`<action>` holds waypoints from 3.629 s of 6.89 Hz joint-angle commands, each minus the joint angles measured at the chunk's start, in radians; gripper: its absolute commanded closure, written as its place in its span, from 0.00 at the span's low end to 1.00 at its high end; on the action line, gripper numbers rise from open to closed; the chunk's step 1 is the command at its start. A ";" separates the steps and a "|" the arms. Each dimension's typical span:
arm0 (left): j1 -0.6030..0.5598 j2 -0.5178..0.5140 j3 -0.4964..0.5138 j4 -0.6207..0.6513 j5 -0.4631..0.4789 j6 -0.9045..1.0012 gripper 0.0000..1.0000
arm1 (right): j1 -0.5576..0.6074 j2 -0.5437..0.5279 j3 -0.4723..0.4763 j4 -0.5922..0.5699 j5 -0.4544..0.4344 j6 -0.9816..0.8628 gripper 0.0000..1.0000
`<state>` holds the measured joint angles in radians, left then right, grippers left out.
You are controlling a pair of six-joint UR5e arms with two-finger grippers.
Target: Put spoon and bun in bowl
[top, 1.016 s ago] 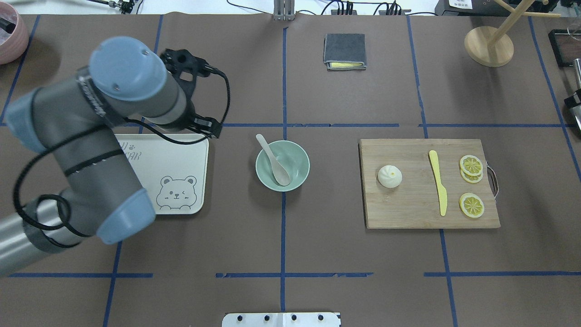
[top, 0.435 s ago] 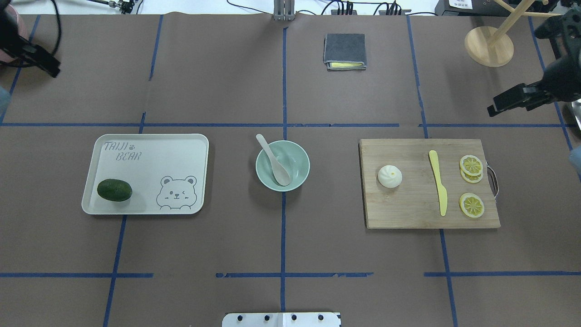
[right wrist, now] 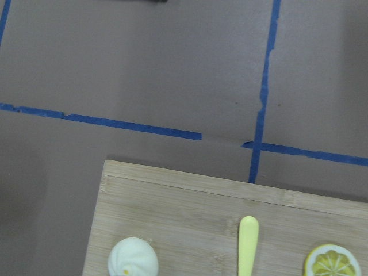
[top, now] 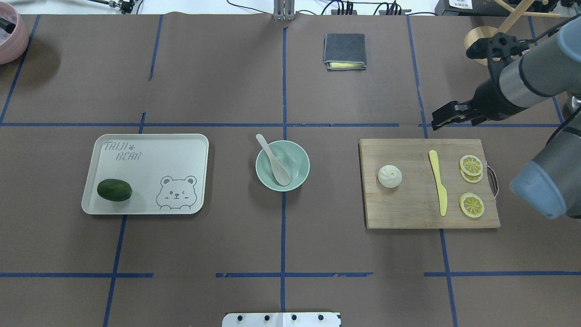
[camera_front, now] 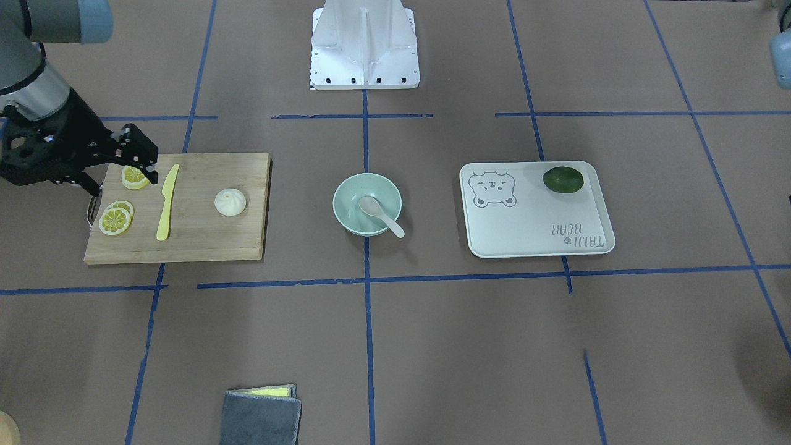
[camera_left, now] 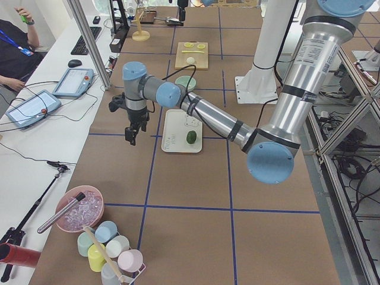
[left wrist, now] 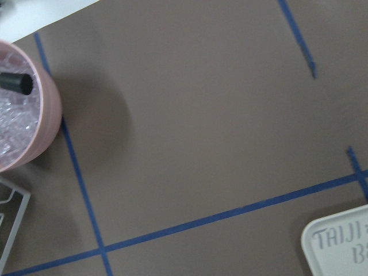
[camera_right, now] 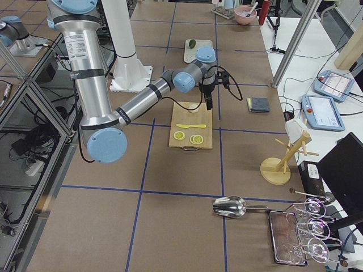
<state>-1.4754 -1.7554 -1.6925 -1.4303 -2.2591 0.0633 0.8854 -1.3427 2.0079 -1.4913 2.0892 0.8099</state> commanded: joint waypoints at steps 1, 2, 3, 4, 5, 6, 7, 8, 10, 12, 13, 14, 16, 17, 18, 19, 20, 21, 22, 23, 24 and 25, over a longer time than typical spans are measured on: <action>-0.098 0.108 0.042 -0.013 -0.040 0.084 0.00 | -0.206 0.028 -0.006 0.008 -0.203 0.107 0.00; -0.100 0.134 0.031 -0.010 -0.034 0.081 0.00 | -0.273 0.049 -0.011 0.006 -0.280 0.129 0.00; -0.098 0.145 0.080 -0.027 -0.037 0.095 0.00 | -0.320 0.054 -0.024 0.006 -0.300 0.177 0.00; -0.101 0.187 0.067 -0.039 -0.039 0.105 0.00 | -0.345 0.056 -0.034 0.008 -0.326 0.187 0.00; -0.102 0.209 0.039 -0.054 -0.040 0.104 0.00 | -0.355 0.057 -0.038 0.008 -0.334 0.187 0.00; -0.102 0.211 0.040 -0.055 -0.039 0.104 0.00 | -0.358 0.060 -0.067 0.008 -0.363 0.183 0.00; -0.102 0.211 0.031 -0.055 -0.039 0.104 0.00 | -0.358 0.063 -0.095 0.008 -0.426 0.173 0.00; -0.102 0.217 0.030 -0.055 -0.039 0.104 0.00 | -0.356 0.079 -0.128 0.008 -0.446 0.167 0.01; -0.102 0.220 0.021 -0.055 -0.039 0.105 0.00 | -0.356 0.097 -0.155 0.008 -0.455 0.169 0.02; -0.103 0.220 0.017 -0.055 -0.039 0.105 0.00 | -0.358 0.109 -0.195 0.008 -0.465 0.167 0.16; -0.102 0.220 0.016 -0.055 -0.039 0.104 0.00 | -0.356 0.117 -0.193 0.006 -0.463 0.166 0.32; -0.103 0.218 0.016 -0.056 -0.039 0.104 0.00 | -0.356 0.120 -0.189 0.006 -0.459 0.170 0.45; -0.103 0.218 0.007 -0.055 -0.039 0.102 0.00 | -0.358 0.119 -0.184 0.006 -0.456 0.175 0.58; -0.103 0.218 0.007 -0.055 -0.039 0.102 0.00 | -0.358 0.119 -0.181 0.006 -0.454 0.175 0.79; -0.103 0.218 0.005 -0.055 -0.039 0.102 0.00 | -0.358 0.123 -0.166 0.006 -0.454 0.178 1.00; -0.103 0.218 0.005 -0.055 -0.039 0.102 0.00 | -0.358 0.132 -0.147 0.005 -0.456 0.183 1.00; -0.103 0.218 0.007 -0.055 -0.039 0.102 0.00 | -0.359 0.170 -0.138 -0.006 -0.457 0.204 1.00; -0.103 0.218 0.005 -0.055 -0.039 0.102 0.00 | -0.364 0.209 -0.141 -0.009 -0.457 0.239 1.00; -0.103 0.218 0.005 -0.055 -0.039 0.102 0.00 | -0.365 0.264 -0.144 -0.035 -0.457 0.241 1.00; -0.103 0.218 0.004 -0.055 -0.039 0.098 0.00 | -0.367 0.349 -0.147 -0.134 -0.457 0.268 1.00; -0.103 0.218 0.007 -0.055 -0.039 0.098 0.00 | -0.373 0.425 -0.168 -0.176 -0.457 0.313 1.00; -0.105 0.218 0.001 -0.055 -0.039 0.098 0.00 | -0.391 0.523 -0.260 -0.175 -0.459 0.362 1.00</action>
<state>-1.5790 -1.5371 -1.6885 -1.4849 -2.2979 0.1616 0.5095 -0.9243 1.8212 -1.6435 1.6317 1.1194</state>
